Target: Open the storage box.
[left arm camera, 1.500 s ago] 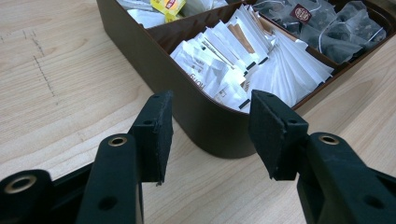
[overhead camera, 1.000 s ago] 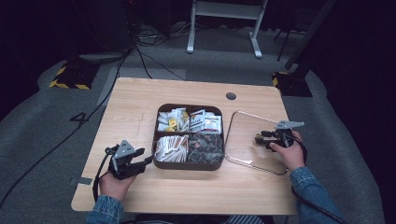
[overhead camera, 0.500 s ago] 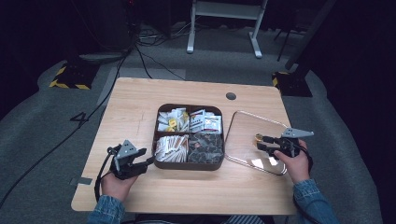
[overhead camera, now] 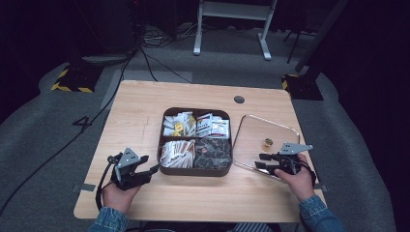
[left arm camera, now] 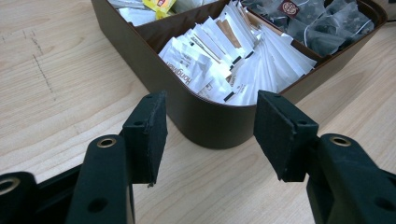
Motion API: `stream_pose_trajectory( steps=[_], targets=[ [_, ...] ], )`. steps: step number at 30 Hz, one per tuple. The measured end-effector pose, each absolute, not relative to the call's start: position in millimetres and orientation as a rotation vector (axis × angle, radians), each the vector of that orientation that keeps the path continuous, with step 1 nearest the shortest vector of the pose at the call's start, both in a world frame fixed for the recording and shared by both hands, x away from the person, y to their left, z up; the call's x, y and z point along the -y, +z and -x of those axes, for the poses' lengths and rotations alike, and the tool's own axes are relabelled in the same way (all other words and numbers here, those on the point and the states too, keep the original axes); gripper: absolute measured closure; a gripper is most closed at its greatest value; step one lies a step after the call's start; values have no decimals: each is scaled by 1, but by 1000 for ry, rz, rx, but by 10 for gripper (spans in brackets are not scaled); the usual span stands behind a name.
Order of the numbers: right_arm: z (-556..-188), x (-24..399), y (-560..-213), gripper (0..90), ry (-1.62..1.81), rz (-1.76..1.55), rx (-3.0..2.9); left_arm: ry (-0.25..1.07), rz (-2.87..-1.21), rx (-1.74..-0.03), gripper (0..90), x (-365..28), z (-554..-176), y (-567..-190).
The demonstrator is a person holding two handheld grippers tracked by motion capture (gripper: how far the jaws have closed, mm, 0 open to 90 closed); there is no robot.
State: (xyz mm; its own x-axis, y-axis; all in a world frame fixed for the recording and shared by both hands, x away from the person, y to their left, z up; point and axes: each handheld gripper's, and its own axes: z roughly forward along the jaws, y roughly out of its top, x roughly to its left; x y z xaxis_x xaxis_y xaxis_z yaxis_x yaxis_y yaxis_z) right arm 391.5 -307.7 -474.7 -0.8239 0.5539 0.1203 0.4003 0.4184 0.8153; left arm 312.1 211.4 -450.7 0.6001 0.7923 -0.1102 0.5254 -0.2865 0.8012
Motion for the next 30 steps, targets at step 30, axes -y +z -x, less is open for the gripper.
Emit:
stream_pose_trajectory(
  steps=[30],
  targets=[
    [-366,267,-504,510,1215,-610,-2621,426,-1939,-1033,440,-203,-319,-441]
  ],
)
